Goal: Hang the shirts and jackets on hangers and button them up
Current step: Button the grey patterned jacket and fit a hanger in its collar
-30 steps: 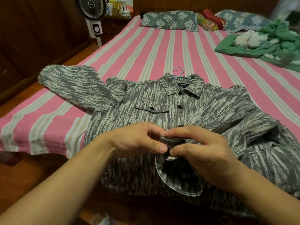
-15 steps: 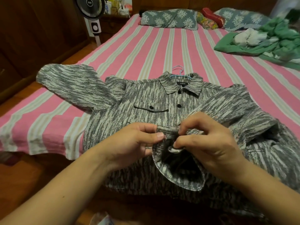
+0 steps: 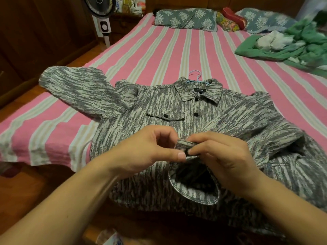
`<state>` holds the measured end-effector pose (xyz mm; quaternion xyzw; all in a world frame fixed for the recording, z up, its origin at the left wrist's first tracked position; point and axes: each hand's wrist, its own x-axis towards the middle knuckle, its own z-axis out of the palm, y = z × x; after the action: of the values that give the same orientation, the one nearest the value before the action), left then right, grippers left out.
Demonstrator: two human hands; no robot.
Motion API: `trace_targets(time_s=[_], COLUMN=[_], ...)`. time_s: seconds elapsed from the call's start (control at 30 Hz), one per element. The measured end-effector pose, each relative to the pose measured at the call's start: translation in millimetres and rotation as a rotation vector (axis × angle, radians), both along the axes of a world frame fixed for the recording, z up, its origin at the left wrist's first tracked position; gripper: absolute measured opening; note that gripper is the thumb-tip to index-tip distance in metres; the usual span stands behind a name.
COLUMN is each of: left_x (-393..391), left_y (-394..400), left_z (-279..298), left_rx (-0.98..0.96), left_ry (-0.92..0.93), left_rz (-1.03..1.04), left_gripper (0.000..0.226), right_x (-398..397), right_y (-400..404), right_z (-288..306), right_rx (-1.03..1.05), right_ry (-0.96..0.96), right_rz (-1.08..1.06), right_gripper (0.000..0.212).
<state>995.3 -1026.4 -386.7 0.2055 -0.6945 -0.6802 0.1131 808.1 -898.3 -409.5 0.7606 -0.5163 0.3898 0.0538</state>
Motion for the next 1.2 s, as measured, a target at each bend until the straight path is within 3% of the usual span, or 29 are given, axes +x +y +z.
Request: trace_targets(time_s=[0.1,0.2,0.3,0.37,0.53,0.67,0.77,0.87,0.93,1.0,1.1,1.17,1.2], left_x=[-2.0,-2.8,-0.9,1.2,2.6,6.0,10.0,16.5,26.6,43.3,84.3,111.5,122.4], left_y=[10.4,20.9,24.2,23.1,25.2,26.1,25.1,11.8,-10.6,-44.0,-93.2,-111.8,-117.1], left_z=[-2.7,-10.3,-19.2,-25.6,-30.2,-32.1,-32.0,-23.1,-15.9,-11.2,-9.8,-12.8,-14.1], left_rx=[-0.222,-0.613,-0.945,-1.055,-1.196,-1.253,-1.144,-0.820,-0.747,-0.635,-0.224,-0.067,-0.007], left_ry=[0.098,0.201,0.261,0.285,0.350,0.381,0.329,0.132,-0.048,-0.147,-0.054,-0.005,0.022], left_rz=[0.154,0.283,0.325,0.290,0.302,0.337,0.304,0.269,0.314,0.528,0.947,1.151,1.210], left_gripper=[0.019,0.012,0.008,0.011,0.005,0.010,0.006,0.020,0.023,0.021,0.025,0.034,0.039], right_x=[-0.7,1.8,5.6,4.0,0.3,7.1,9.8,14.5,23.4,29.9,42.0,50.0,58.2], right_y=[-2.6,-3.4,-2.0,-3.4,-11.0,-12.2,-11.8,-18.5,-36.1,-64.3,-114.8,-148.4,-162.6], right_z=[0.0,-1.2,0.2,1.8,-2.7,-9.1,-11.3,-5.8,5.6,23.1,46.7,47.1,45.1], right_rx=[-0.021,-0.024,0.090,0.176,0.035,-0.125,-0.100,0.032,0.082,0.061,0.075,0.344,0.535], right_ry=[-0.031,-0.086,-0.193,-0.140,0.118,0.259,0.276,0.265,0.256,0.229,0.123,-0.024,0.007], right_rz=[-0.064,-0.078,-0.099,-0.037,0.007,-0.095,-0.161,-0.286,-0.434,-0.563,-0.719,-0.705,-0.665], right_gripper=[0.017,0.011,0.038,0.056,0.022,0.032,0.025,0.009,0.020,0.031,0.030,0.030,0.039])
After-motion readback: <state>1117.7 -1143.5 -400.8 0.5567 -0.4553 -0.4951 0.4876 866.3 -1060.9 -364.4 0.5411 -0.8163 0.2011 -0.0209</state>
